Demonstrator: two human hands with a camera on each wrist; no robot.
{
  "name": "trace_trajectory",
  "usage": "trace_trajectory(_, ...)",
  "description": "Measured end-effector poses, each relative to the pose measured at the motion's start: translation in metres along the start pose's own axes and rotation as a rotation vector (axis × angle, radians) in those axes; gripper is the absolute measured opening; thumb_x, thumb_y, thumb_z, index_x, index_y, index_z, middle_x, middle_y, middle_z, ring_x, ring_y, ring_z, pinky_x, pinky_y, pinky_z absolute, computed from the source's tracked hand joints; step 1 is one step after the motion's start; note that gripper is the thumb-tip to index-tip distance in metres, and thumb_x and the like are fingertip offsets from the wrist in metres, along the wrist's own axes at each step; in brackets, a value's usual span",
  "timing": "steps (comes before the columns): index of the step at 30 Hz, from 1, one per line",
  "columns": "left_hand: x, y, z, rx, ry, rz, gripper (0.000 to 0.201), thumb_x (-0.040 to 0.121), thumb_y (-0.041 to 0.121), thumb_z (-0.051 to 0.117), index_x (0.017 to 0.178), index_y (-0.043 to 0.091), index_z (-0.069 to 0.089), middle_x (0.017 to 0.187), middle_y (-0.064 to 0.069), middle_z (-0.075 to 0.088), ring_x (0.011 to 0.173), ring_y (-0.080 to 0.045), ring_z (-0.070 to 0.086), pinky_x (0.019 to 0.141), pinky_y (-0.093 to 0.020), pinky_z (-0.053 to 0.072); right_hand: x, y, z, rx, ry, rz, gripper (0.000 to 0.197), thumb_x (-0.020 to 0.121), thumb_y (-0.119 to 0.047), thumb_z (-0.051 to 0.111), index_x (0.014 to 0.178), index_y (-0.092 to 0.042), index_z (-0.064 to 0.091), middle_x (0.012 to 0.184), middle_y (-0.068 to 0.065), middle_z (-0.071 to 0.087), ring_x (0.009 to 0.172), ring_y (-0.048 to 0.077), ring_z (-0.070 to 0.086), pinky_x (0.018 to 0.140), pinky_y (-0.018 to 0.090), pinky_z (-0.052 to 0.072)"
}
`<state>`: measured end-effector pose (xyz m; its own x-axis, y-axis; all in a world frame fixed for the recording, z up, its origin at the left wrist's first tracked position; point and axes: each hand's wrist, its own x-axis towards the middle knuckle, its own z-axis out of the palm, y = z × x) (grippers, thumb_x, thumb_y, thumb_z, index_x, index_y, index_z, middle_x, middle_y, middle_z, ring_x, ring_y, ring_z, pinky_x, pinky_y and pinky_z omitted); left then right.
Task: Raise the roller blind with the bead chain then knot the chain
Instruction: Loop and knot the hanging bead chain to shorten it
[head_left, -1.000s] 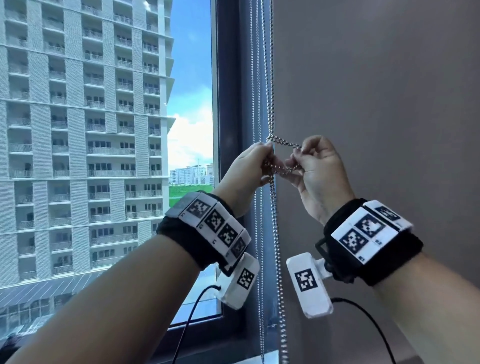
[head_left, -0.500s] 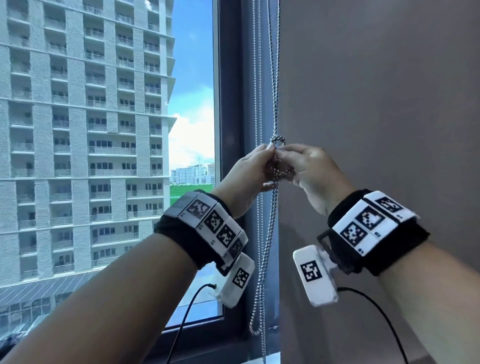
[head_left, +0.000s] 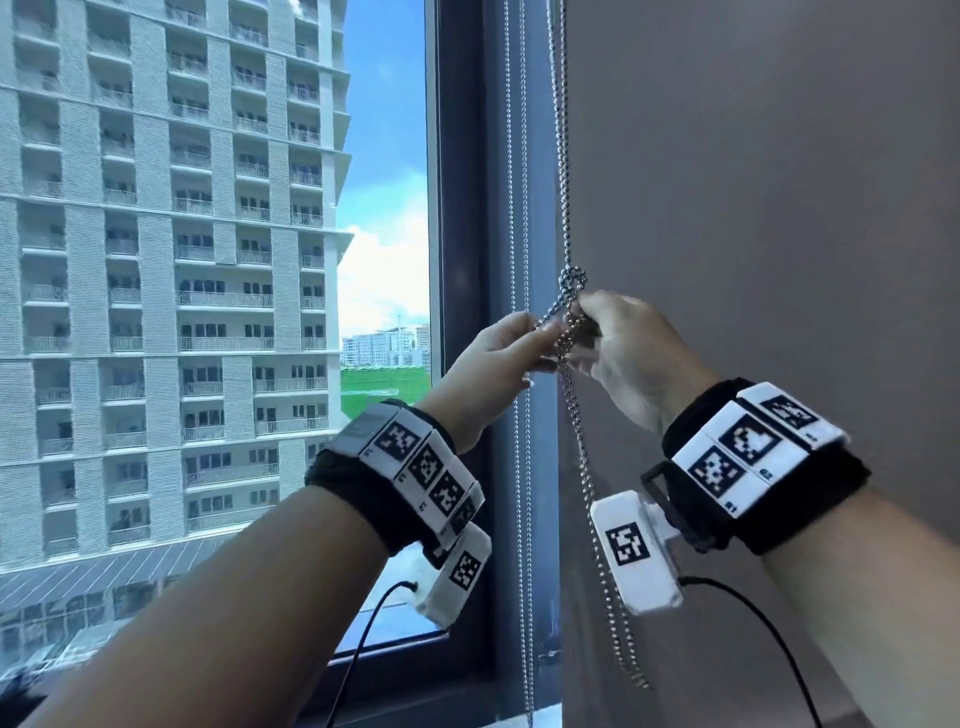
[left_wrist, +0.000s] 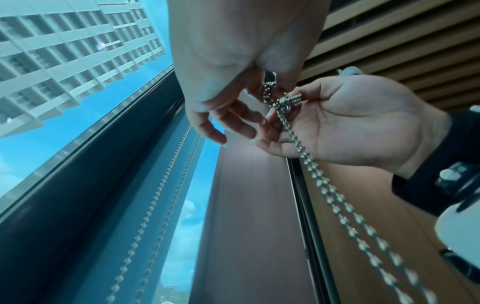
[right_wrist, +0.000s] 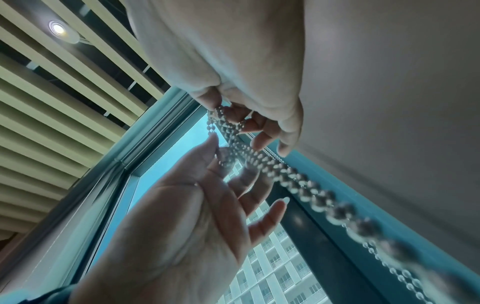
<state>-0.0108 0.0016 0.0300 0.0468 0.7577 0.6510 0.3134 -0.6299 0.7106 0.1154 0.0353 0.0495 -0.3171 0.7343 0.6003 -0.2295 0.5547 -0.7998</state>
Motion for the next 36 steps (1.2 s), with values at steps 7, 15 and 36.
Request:
trace_trajectory(7,0.006,-0.004,-0.012,0.002,0.146,0.016,0.026,0.096,0.023,0.048,0.07,0.021,0.046,0.076,0.001,0.051,0.073,-0.012,0.051,0.074,-0.029,0.038,-0.015,0.008,-0.004,-0.071,0.071,-0.128,0.025,0.094,-0.042,0.048,0.074,-0.027,0.051,0.085,0.003,0.06,0.097,0.016,0.057,0.086,0.013,0.034)
trace_trajectory(15,0.005,-0.008,-0.018,-0.033,0.194,-0.037,0.019,0.097,0.021,0.044,0.078,0.018,0.047,0.078,-0.002,0.054,0.072,-0.014,0.051,0.071,-0.028,0.037,-0.031,0.029,-0.008,0.195,-0.007,-0.217,0.041,0.099,-0.031,0.041,0.06,-0.015,0.046,0.044,-0.003,0.03,0.045,0.015,0.036,0.066,0.028,0.053)
trace_trajectory(36,0.008,-0.017,-0.034,0.036,0.119,-0.048,0.018,0.095,0.007,0.048,0.094,-0.005,0.06,0.053,0.006,0.053,0.044,-0.004,0.048,0.053,-0.018,0.047,-0.058,0.077,0.001,-0.198,-0.401,0.035,0.035,0.1,-0.025,0.036,0.073,-0.009,0.053,0.091,0.008,0.076,0.043,0.018,0.046,0.052,0.031,0.041)
